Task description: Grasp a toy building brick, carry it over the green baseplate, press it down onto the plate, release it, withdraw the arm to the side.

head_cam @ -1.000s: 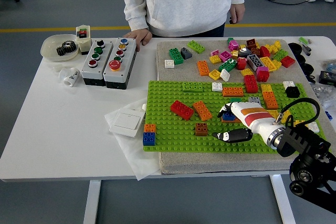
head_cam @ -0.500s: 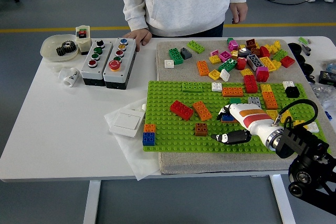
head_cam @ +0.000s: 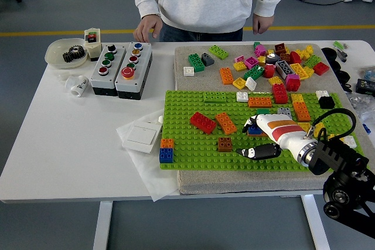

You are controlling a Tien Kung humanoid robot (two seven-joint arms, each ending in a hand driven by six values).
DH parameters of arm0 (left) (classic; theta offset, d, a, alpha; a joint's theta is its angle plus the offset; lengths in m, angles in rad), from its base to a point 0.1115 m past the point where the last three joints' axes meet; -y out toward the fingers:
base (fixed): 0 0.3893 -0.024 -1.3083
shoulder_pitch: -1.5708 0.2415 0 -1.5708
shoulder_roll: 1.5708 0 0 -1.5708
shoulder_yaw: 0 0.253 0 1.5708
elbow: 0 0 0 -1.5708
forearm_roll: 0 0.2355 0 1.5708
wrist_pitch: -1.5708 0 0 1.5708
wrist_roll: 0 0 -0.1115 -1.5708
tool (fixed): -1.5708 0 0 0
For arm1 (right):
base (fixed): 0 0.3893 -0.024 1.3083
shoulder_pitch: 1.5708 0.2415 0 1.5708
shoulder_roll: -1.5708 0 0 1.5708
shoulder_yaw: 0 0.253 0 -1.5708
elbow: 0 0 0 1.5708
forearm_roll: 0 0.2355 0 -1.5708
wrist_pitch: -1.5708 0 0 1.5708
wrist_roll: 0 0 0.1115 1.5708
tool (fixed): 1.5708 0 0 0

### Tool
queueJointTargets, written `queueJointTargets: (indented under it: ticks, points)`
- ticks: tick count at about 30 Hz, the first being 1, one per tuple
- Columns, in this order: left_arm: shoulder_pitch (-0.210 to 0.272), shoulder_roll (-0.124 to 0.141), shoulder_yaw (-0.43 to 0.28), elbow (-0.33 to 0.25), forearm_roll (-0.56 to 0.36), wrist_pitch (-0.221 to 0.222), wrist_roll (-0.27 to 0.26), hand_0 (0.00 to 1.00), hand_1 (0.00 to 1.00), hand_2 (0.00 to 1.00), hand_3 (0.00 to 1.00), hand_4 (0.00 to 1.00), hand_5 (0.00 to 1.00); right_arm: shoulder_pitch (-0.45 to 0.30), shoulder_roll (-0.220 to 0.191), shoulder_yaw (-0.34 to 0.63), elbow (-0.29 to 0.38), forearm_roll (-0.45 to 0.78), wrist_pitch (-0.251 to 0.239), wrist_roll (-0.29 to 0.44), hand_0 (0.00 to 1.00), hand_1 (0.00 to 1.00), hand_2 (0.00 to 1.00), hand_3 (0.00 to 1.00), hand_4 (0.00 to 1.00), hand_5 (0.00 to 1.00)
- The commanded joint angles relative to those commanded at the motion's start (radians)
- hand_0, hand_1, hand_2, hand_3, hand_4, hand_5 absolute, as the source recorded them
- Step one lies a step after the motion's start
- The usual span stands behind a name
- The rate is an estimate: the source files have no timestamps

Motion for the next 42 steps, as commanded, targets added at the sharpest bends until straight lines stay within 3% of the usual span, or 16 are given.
queueJointTargets:
  ticks: [11, 17, 24, 26, 28, 31, 33, 36, 37, 39, 42]
  points:
    - [0.001, 0.000, 0.000, 0.001, -0.001, 0.002, -0.001, 0.784, 0.760, 0.770, 0.583, 0.618, 0.616, -0.014, -0.021, 0.049, 0.057, -0.035, 0.000, -0.015, 0.678, 0.673, 0.725, 0.630, 0.893, 0.555]
    - [0.002, 0.001, 0.002, 0.002, -0.005, 0.005, -0.004, 0.783, 0.760, 0.770, 0.584, 0.618, 0.616, -0.043, -0.030, 0.133, 0.058, -0.086, -0.032, -0.028, 0.679, 0.671, 0.725, 0.626, 0.891, 0.555]
    - [0.007, -0.005, -0.011, 0.004, 0.018, 0.006, -0.005, 0.787, 0.762, 0.772, 0.585, 0.618, 0.615, -0.081, -0.012, 0.270, 0.005, -0.078, -0.136, -0.005, 0.680, 0.667, 0.721, 0.615, 0.879, 0.559]
    - [0.010, -0.009, -0.022, 0.006, 0.031, 0.007, -0.007, 0.789, 0.768, 0.776, 0.586, 0.618, 0.615, -0.104, -0.008, 0.311, -0.011, -0.019, -0.200, 0.025, 0.686, 0.673, 0.722, 0.610, 0.869, 0.553]
    - [0.012, -0.010, -0.026, 0.007, 0.035, 0.008, -0.009, 0.789, 0.768, 0.776, 0.586, 0.618, 0.615, -0.120, -0.008, 0.337, -0.015, -0.004, -0.230, 0.033, 0.686, 0.673, 0.722, 0.610, 0.869, 0.553]
    - [0.017, -0.012, -0.035, 0.009, 0.041, 0.010, -0.013, 0.791, 0.774, 0.781, 0.587, 0.619, 0.615, -0.148, -0.009, 0.385, -0.017, -0.007, -0.243, 0.036, 0.719, 0.699, 0.740, 0.612, 0.876, 0.555]
    - [0.026, -0.014, -0.035, 0.012, 0.034, 0.015, -0.019, 0.791, 0.774, 0.781, 0.587, 0.619, 0.615, -0.174, -0.007, 0.421, -0.029, -0.026, -0.227, 0.025, 0.719, 0.699, 0.740, 0.612, 0.876, 0.555]
    - [0.044, -0.017, -0.048, 0.018, 0.031, 0.029, -0.028, 0.791, 0.774, 0.781, 0.587, 0.619, 0.615, -0.203, 0.015, 0.465, -0.073, -0.034, -0.222, 0.017, 0.719, 0.699, 0.740, 0.612, 0.876, 0.555]
    - [0.047, -0.017, -0.052, 0.019, 0.032, 0.031, -0.030, 0.794, 0.777, 0.782, 0.589, 0.619, 0.615, -0.208, 0.020, 0.471, -0.087, -0.031, -0.226, 0.019, 0.762, 0.733, 0.773, 0.645, 0.882, 0.552]
    - [0.056, -0.018, -0.066, 0.020, 0.044, 0.033, -0.030, 0.794, 0.777, 0.782, 0.589, 0.619, 0.615, -0.222, 0.035, 0.486, -0.120, 0.005, -0.257, 0.037, 0.762, 0.733, 0.773, 0.645, 0.882, 0.552]
    - [0.062, -0.019, -0.069, 0.020, 0.041, 0.029, -0.030, 0.794, 0.777, 0.782, 0.589, 0.619, 0.615, -0.251, 0.056, 0.507, -0.163, 0.115, -0.350, 0.126, 0.762, 0.733, 0.773, 0.645, 0.882, 0.552]
